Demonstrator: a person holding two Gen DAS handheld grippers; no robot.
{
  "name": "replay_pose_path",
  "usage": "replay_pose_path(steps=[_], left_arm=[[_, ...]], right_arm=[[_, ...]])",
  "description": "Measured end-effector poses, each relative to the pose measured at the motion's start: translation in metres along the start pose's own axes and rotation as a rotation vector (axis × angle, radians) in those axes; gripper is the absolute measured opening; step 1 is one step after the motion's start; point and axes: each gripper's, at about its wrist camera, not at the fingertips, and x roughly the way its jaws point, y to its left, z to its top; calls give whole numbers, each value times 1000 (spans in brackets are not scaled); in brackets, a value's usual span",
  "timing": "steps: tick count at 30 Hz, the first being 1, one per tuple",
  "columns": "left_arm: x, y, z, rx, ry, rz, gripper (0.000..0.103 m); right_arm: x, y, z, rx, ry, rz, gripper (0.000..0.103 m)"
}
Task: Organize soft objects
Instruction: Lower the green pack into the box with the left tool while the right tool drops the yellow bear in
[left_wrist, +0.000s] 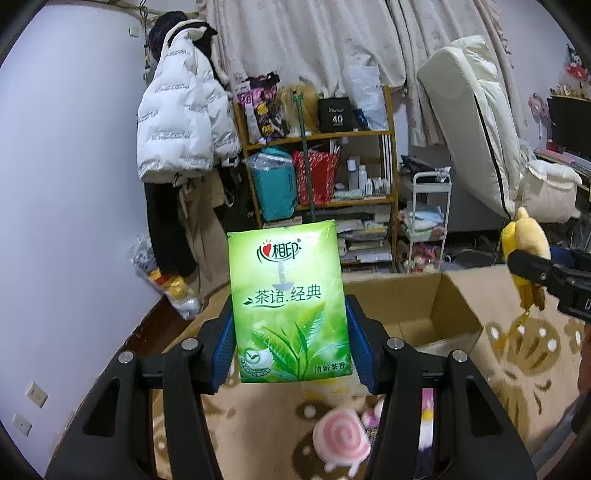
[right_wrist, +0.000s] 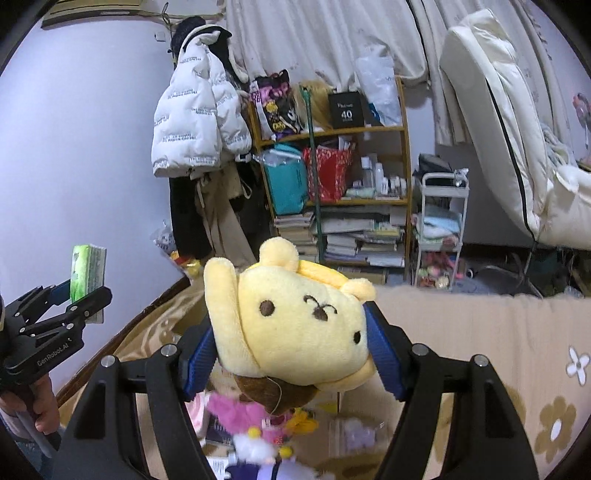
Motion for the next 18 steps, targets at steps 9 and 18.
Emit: replay_pose_path(steps=[9,18], left_arm=[[47,-15,20,-24,-34,-22,53],[99,-27,-6,-6,52,-53,53]], right_arm=[[31,10,20,-24,-45,5,77],[79,5,-6,-31,4,22,77]])
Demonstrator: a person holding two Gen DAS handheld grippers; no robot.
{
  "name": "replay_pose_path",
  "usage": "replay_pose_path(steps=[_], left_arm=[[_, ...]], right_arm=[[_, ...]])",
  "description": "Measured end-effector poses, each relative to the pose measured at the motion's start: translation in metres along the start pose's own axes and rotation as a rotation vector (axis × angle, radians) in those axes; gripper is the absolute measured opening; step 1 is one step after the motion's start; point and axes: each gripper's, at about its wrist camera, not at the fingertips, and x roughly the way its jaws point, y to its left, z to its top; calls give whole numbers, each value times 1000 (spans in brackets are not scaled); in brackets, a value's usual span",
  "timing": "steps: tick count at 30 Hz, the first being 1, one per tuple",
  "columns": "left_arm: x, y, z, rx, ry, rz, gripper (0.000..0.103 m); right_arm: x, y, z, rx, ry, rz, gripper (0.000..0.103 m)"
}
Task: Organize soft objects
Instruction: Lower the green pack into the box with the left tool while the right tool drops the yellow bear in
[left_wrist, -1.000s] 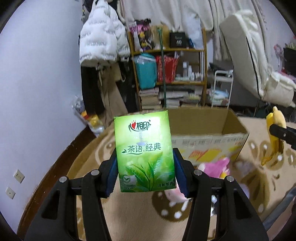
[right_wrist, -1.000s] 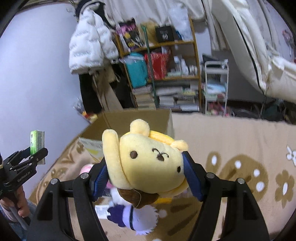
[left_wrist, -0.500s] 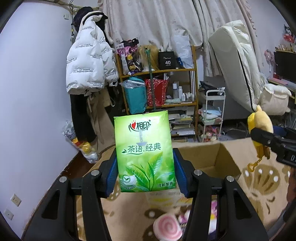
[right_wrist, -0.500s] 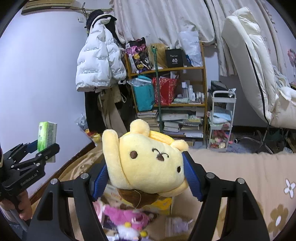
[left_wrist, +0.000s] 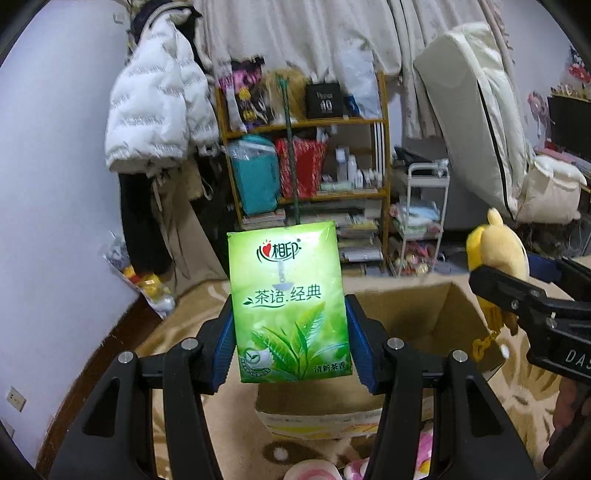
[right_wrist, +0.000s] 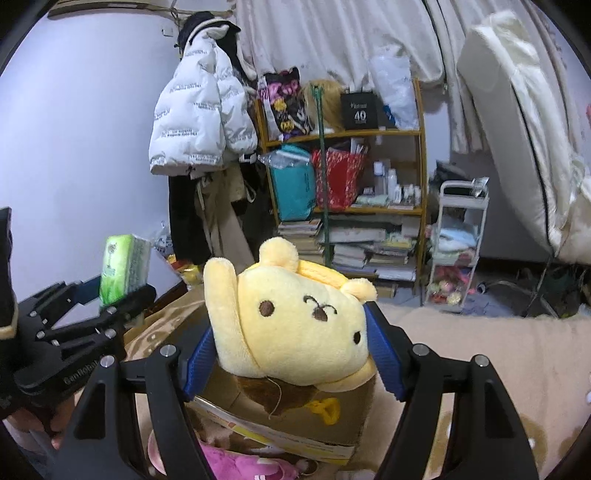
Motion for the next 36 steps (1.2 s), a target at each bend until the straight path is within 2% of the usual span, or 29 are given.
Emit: replay_pose_path(steps=[3,7,12,14,16,20,22,23,27,36], left_arm=[[17,-4,-8,22,39,-4,53],[33,-10,-20,60,77,-6,54],[40,-8,-29,53,105,0,54],[39,-7,-30,51,103,8,60],[37,-6,-30,53,94,11,73],[28,-2,-29,44,86,7,82],[23,0,-30,39,82,5,93],[20,1,-30,38,76,9,95],[8,3,-31,50,60,31,97],[-27,15,-44,44,88,64,99]], right_arm=[[8,-3,-7,-10,5,-2,78],[23,-10,-18,0,81,-11,79],[29,-16,-25,17,117,1,81],[28,-16,-25,23,117,16,82],[26,-15,-23,15,115,17,83],[22,-13,-24,7,125,19,89],[18,-11,-25,0,121,18,91],[17,-10,-24,-4,121,16,93],[4,-7,-24,-7,103,0,103],[-28,-2,-29,12,97,-22,103]])
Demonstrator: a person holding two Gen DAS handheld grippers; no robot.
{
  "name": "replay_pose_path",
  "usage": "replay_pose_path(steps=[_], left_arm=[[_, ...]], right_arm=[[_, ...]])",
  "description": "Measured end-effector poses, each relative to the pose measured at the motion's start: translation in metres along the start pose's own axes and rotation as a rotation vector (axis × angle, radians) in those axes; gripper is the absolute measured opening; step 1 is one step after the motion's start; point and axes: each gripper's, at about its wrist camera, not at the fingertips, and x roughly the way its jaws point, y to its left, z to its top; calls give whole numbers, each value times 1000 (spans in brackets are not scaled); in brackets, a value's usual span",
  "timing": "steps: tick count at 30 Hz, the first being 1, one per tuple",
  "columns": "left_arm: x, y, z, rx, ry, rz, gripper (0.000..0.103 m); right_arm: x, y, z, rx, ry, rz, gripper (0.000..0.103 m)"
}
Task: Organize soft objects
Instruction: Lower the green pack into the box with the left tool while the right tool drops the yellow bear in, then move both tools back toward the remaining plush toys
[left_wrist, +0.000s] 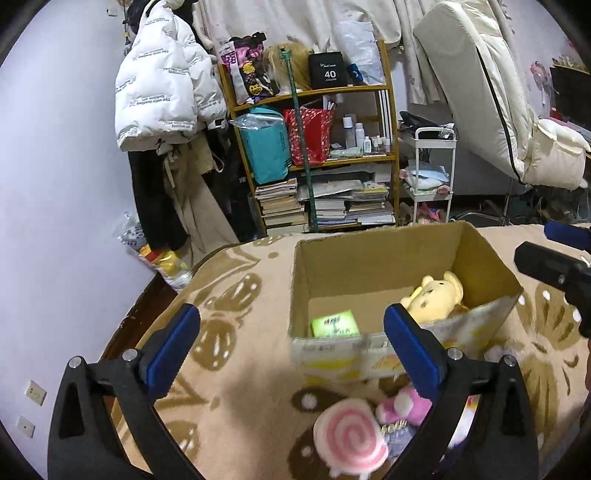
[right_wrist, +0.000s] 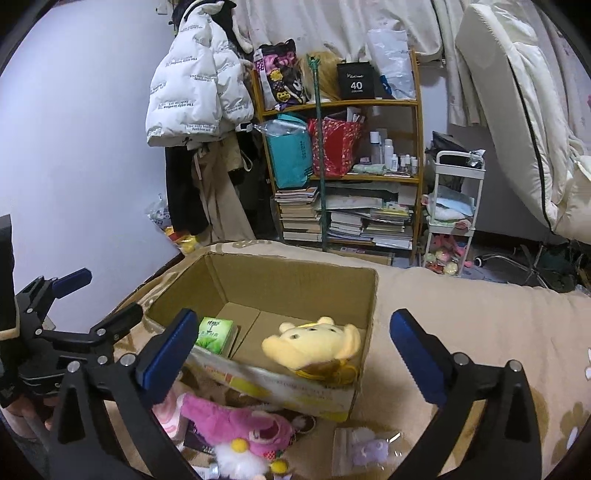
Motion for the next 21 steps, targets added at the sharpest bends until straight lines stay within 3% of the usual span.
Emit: replay_pose_path(steps=[9,16,21], left_arm=[[-48,22,-13,-74,-8,6,99],[-89,29,-23,-87,-102,33,99],[-99,28,-32,-83,-80,22,99]], right_arm=[[-38,11,-18,-5,-2,-13,103],[-74,20,-29,-16,-58,-39,103],[-90,25,-38,-30,-58,-45,103]])
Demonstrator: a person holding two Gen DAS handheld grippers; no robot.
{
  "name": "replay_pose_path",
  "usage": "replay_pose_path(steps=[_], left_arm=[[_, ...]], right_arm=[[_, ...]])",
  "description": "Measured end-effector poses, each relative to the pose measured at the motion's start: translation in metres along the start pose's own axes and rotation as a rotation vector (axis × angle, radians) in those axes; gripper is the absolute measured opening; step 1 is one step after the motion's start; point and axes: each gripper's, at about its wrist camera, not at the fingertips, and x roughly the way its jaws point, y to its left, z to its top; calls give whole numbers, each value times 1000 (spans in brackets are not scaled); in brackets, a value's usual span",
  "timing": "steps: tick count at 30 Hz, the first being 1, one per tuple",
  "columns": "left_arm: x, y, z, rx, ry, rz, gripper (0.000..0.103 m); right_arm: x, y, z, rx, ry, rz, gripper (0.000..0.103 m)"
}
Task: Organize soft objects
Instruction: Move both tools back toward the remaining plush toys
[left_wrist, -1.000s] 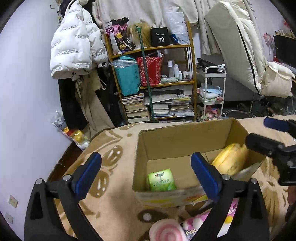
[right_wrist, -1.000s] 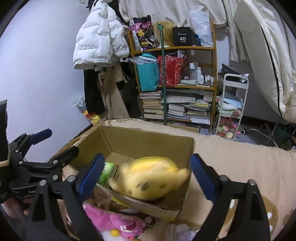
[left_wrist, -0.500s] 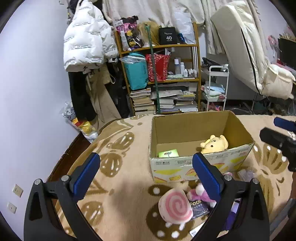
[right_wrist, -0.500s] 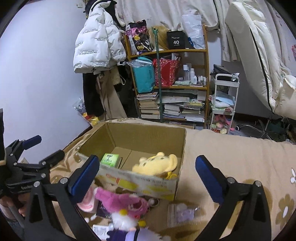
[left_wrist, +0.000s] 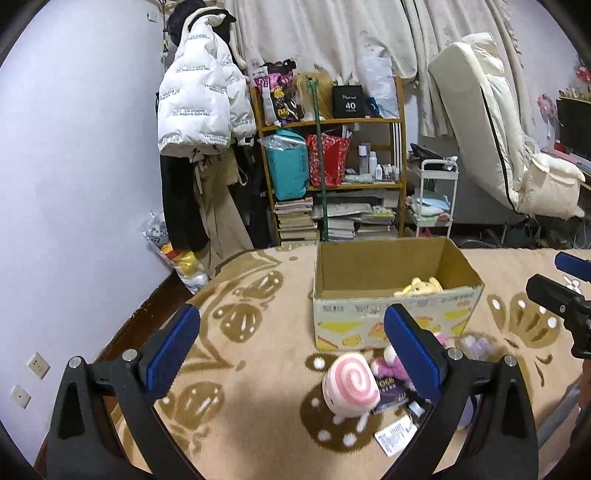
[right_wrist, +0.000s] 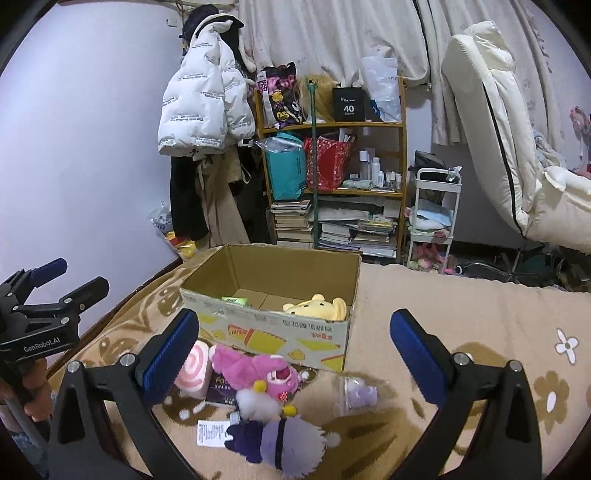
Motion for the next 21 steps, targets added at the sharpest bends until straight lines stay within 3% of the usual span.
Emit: replay_pose_path(steps=[7,21], left_arm=[[-2,-1,-8,22,41,-8,99],[56,1,-25,-1,241,-55,99]], right_arm=[[-3,6,-8,-27,21,-12,103],[46,-13,-23,45,166,-45,103]])
